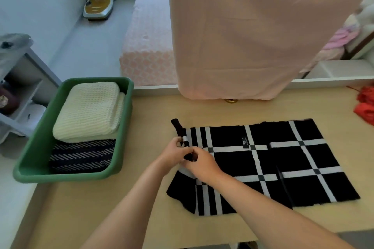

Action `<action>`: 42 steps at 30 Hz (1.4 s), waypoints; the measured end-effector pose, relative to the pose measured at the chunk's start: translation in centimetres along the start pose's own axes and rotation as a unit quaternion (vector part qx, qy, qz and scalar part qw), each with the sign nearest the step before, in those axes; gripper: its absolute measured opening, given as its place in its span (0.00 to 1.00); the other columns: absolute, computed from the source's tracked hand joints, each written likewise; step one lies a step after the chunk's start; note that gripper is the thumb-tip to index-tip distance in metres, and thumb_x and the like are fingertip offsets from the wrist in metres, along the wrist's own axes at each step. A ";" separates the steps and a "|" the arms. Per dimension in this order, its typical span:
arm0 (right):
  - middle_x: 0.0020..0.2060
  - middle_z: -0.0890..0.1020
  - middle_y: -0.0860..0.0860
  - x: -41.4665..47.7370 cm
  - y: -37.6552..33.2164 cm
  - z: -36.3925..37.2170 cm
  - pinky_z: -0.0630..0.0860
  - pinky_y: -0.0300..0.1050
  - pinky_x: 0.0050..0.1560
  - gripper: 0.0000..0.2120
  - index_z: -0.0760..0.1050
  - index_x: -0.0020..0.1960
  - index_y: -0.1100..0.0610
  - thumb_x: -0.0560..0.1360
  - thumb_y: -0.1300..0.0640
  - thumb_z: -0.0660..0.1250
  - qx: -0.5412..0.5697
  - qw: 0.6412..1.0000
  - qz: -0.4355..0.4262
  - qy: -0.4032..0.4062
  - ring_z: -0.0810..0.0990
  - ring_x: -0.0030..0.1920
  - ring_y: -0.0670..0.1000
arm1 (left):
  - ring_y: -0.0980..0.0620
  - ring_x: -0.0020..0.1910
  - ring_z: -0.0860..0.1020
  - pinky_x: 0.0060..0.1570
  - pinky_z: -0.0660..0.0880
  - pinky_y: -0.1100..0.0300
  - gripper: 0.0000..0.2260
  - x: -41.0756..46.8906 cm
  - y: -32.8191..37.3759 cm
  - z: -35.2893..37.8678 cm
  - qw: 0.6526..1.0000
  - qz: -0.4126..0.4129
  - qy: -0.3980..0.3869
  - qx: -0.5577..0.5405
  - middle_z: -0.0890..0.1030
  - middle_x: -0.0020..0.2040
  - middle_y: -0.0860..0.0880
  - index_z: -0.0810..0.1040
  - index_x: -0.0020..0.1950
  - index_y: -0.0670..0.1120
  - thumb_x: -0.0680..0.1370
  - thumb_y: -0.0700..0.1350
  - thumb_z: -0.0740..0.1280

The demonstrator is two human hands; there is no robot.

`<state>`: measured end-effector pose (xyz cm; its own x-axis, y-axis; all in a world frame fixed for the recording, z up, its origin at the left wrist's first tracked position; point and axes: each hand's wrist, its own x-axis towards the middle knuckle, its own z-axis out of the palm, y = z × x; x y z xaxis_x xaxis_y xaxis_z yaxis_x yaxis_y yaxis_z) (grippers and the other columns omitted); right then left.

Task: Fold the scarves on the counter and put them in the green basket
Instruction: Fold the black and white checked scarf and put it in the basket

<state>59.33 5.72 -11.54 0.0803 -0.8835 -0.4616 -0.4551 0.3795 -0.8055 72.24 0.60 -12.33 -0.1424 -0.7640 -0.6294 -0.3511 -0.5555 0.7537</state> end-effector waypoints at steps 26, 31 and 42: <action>0.38 0.82 0.49 -4.1 14.1 -20.4 0.80 0.46 0.39 0.07 0.77 0.44 0.54 0.75 0.51 0.67 -0.089 0.957 0.237 0.138 0.81 0.38 0.49 | 0.46 0.53 0.78 0.44 0.77 0.51 0.19 8.0 9.8 23.0 0.792 0.263 0.035 0.551 0.70 0.66 0.48 0.67 0.74 0.50 0.83 0.44 0.58; 0.40 0.81 0.47 -4.2 14.6 -20.9 0.80 0.45 0.39 0.05 0.77 0.50 0.49 0.75 0.55 0.64 -0.070 0.965 0.221 0.126 0.81 0.39 0.48 | 0.44 0.54 0.77 0.45 0.74 0.52 0.18 10.5 10.6 23.7 0.774 0.213 0.020 0.596 0.73 0.62 0.46 0.69 0.71 0.47 0.81 0.46 0.63; 0.38 0.80 0.45 -4.5 14.6 -21.2 0.75 0.43 0.30 0.05 0.76 0.51 0.49 0.75 0.53 0.66 -0.097 0.948 0.245 0.179 0.80 0.37 0.48 | 0.46 0.58 0.76 0.56 0.76 0.54 0.19 11.7 10.9 24.3 0.856 0.303 0.045 0.418 0.70 0.67 0.47 0.69 0.71 0.46 0.80 0.38 0.63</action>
<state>33.51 9.44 -13.36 -0.4728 -0.6645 -0.5787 -0.5180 0.7409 -0.4276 44.28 -6.40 -16.06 -0.4739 -0.8715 -0.1265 -0.7822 0.3506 0.5150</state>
